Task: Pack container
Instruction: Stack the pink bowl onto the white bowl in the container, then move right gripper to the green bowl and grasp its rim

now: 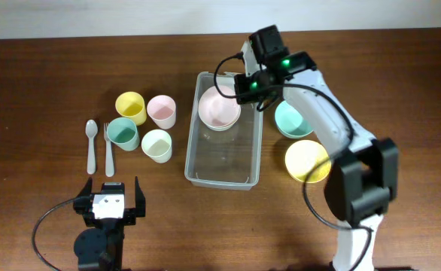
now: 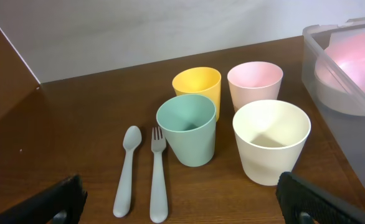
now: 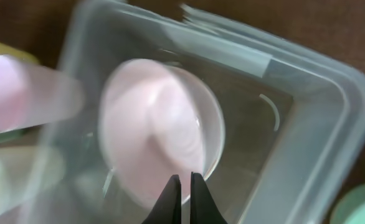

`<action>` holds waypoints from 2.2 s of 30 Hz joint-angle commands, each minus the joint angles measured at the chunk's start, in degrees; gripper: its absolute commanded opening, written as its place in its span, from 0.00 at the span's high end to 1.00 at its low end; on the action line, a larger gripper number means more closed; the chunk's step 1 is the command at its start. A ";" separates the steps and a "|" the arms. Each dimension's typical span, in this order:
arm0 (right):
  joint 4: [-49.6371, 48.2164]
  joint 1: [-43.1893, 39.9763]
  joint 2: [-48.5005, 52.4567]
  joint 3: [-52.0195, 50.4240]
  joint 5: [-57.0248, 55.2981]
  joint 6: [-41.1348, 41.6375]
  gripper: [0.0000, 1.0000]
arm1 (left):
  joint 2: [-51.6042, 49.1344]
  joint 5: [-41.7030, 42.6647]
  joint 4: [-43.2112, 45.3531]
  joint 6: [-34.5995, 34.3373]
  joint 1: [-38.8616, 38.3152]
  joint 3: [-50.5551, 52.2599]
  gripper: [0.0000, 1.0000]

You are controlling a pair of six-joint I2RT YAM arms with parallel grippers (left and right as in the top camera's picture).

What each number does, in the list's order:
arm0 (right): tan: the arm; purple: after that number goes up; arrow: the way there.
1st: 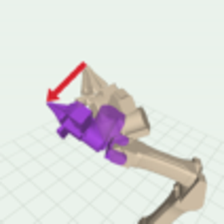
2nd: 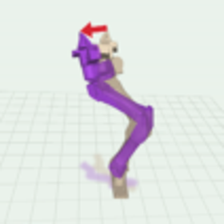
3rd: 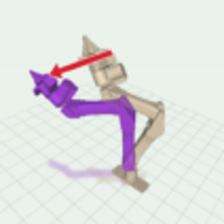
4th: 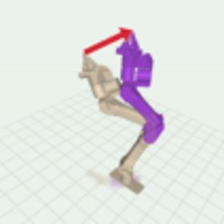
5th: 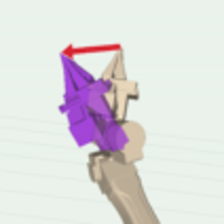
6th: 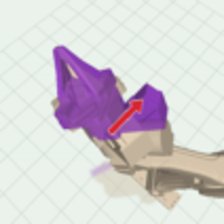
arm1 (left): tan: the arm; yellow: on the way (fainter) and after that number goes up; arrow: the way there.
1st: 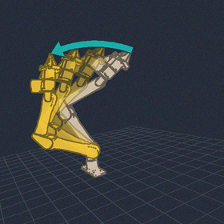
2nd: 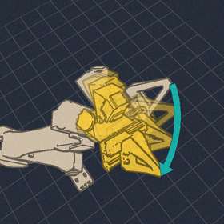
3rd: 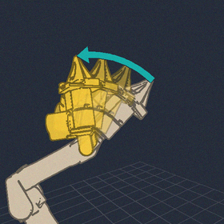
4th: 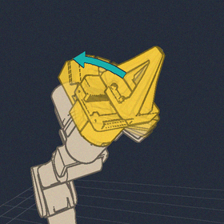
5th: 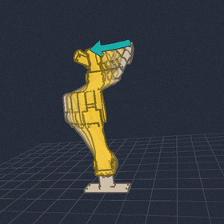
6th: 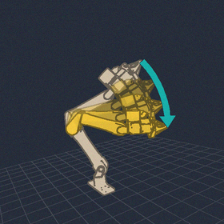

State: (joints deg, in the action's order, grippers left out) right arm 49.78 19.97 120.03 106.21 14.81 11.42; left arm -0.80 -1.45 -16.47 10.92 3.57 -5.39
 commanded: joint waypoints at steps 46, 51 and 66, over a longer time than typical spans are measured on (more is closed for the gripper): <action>13.86 -23.61 1.77 -3.08 -2.78 8.35 0.54 | 0.39 0.66 0.13 0.70 0.35 0.26 0.00; 11.87 -24.92 4.68 -5.18 -2.84 8.39 0.54 | 0.39 0.66 0.13 0.70 0.35 0.26 0.00; 6.62 -25.31 5.68 -7.48 7.96 5.73 0.96 | 0.39 0.66 0.13 0.70 0.35 0.28 0.00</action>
State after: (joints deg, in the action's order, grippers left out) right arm 56.73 -4.95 125.97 97.67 17.37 18.81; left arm -0.78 -1.43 -16.47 10.92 3.57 -5.39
